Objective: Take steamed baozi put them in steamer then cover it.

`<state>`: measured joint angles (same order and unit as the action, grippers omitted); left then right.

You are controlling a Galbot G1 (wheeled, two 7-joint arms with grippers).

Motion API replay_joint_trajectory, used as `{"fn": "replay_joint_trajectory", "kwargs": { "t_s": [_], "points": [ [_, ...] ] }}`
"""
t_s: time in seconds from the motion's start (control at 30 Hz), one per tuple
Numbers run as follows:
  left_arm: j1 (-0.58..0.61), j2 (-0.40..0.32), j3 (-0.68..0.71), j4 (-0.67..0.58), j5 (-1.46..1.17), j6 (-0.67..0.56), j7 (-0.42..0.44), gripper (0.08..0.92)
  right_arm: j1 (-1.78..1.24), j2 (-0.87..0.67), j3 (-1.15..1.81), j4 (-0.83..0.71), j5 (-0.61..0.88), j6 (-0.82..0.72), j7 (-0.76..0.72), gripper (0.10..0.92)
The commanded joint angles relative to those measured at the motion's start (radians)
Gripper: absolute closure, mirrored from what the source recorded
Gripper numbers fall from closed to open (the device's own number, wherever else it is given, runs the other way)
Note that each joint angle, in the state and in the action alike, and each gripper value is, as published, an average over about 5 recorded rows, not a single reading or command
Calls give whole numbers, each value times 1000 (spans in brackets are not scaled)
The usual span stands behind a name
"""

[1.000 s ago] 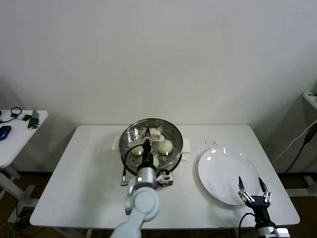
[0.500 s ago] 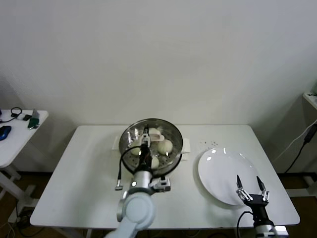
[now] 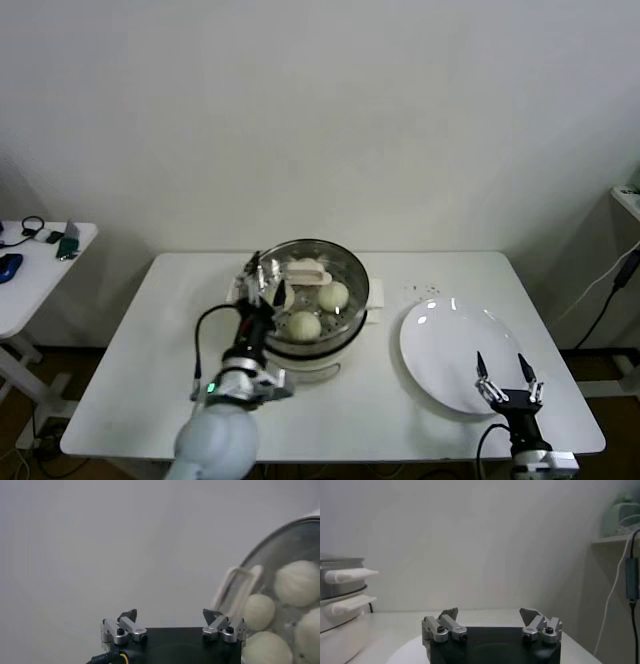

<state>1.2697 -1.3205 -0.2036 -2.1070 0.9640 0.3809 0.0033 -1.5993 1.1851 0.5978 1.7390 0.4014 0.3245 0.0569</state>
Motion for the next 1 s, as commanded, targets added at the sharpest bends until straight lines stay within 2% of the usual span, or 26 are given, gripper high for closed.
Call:
{"fn": "replay_joint_trajectory", "kwargs": {
  "t_s": [0.03,0.13,0.27,0.53,0.7,1.0],
  "points": [
    [159,70,-486,-17,-917,-296,-114,177,-13,-3,-22,50,-76,-23,51,203],
    [232,99,-557,49,-1100,-388,-61,177,-19,0,-25,51,-83,-12,51,203],
    [305,133,-565,153,-1324,-490,-12,177,-22,0,-26,49,-88,-8,47,203],
    [282,84,-477,391,-1370,-685,36,177,-24,-1,-30,40,-80,-8,33,203],
    [283,45,-434,429,-1358,-711,40,177,-27,-4,-33,48,-62,-21,26,203],
    [305,25,-397,406,-1346,-714,39,177,-31,-4,-36,45,-59,-19,21,203]
  ]
}}
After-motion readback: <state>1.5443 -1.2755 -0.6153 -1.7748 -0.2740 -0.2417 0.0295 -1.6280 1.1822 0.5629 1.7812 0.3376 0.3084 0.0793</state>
